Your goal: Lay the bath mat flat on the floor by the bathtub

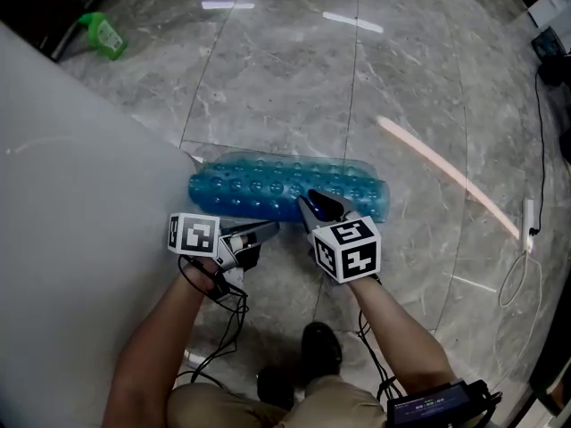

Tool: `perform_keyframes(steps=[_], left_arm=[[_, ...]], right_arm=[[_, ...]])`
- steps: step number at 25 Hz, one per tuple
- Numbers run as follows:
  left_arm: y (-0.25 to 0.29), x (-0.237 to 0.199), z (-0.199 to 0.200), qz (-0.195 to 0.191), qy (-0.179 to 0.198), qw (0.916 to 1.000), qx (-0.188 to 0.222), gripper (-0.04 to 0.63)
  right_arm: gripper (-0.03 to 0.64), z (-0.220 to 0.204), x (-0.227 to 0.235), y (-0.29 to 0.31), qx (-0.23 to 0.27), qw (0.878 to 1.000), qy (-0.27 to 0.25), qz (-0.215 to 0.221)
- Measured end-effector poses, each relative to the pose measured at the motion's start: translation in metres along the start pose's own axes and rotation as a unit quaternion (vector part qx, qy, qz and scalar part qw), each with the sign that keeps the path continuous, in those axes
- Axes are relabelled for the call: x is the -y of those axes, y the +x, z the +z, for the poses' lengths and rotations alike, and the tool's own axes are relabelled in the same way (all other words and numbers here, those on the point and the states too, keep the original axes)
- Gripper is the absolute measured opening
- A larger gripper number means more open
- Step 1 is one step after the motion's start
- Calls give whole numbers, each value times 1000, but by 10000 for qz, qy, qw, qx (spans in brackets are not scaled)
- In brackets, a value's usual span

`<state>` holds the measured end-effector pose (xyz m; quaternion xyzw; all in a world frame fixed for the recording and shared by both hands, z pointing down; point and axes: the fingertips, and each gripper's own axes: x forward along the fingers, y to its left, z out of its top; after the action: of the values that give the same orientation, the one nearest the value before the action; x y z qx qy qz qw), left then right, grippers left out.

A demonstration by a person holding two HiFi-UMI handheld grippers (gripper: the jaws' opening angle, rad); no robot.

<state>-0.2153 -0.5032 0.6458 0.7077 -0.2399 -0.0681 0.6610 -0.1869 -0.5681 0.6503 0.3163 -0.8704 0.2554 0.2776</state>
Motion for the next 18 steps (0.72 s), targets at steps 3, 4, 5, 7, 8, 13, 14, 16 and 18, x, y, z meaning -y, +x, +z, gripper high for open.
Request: perform_keyframes(steps=[3, 4, 5, 7, 8, 13, 14, 16, 18], left_arm=[[-2, 45, 12, -348, 1169, 9915, 449, 3], [-4, 50, 21, -165, 1586, 9842, 768, 3], [-6, 53, 30, 80, 1916, 9754, 1089, 3], [-13, 57, 41, 479, 2160, 9624, 1578, 3], [-18, 62, 40, 597, 2130, 9599, 1724, 3], [-48, 102, -11, 1304, 2658, 9421, 1573, 3], [-53, 110, -20, 1424, 2840, 9349, 1580, 3], [-62, 118, -45, 1595, 2984, 9246, 1751, 3], [-66, 113, -80, 1709, 3148, 9150, 1857, 3]], right_arm=[[59, -10, -7, -5, -45, 9998, -122, -115], [40, -16, -9, -7, -105, 9998, -130, -141], [16, -22, -11, -10, -191, 9996, -114, -151], [3, -30, -18, -22, -360, 9992, 37, -152], [3, -31, -24, -33, -398, 9989, 173, -171], [21, -21, -60, -112, -264, 9930, 1124, -231], [53, -16, -62, -123, -156, 9915, 1274, -220], [80, -15, -61, -135, 55, 9875, 1553, -277], [56, -32, -51, -129, 115, 9837, 1719, -508]])
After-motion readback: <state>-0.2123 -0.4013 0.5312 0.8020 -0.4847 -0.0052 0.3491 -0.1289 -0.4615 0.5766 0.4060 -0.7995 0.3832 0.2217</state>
